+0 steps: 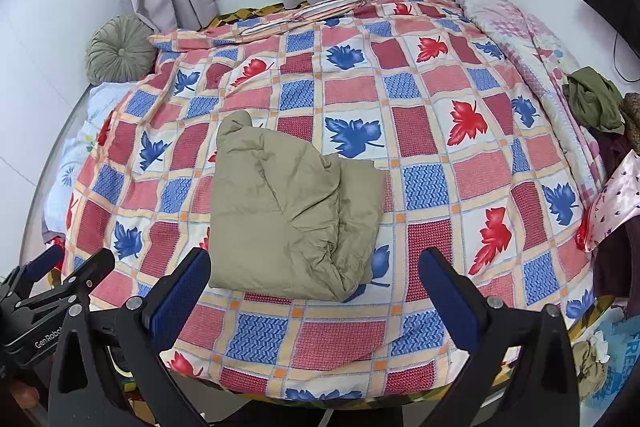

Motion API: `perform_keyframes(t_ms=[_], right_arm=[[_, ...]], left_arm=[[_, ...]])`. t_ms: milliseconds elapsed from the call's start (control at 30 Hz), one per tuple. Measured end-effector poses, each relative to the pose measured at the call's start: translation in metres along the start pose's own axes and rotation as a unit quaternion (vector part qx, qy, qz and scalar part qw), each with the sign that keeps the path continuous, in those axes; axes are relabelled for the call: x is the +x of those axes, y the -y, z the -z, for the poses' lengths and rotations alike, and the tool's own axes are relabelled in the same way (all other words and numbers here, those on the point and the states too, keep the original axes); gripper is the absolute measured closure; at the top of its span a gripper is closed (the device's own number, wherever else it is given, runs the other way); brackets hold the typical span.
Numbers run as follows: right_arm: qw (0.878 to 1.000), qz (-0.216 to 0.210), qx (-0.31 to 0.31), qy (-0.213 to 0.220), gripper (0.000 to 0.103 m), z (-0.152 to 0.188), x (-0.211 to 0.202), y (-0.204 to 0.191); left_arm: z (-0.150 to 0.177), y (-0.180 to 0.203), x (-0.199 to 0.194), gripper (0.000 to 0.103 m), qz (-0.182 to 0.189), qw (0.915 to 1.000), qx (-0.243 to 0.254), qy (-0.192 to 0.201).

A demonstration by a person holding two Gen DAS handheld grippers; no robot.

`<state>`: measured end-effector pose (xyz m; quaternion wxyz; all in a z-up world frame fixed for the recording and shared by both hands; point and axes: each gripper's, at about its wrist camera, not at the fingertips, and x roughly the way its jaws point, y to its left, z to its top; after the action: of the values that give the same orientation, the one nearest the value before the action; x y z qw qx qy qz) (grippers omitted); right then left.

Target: Fold large clothes

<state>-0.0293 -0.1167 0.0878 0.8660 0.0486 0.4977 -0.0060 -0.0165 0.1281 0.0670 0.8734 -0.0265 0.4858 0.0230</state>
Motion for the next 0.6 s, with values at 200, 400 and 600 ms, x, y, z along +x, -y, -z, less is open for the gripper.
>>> perform_keyframes(t_ms=[200, 400, 600], right_arm=[[1.0, 0.0, 0.0, -0.001, 0.0, -0.0002, 0.0001, 0.0002], [1.0, 0.0, 0.001, -0.001, 0.0, -0.0004, 0.0001, 0.0001], [1.0, -0.002, 0.0, -0.002, 0.0, -0.001, 0.0005, 0.0012]], left_arm=[[-0.0003, 0.0003, -0.0006, 0.001, 0.0, 1.0, 0.0, 0.0], [-0.0015, -0.0004, -0.0008, 0.001, 0.0, 1.0, 0.0, 0.0], [-0.0017, -0.001, 0.0, 0.001, -0.002, 1.0, -0.001, 0.001]])
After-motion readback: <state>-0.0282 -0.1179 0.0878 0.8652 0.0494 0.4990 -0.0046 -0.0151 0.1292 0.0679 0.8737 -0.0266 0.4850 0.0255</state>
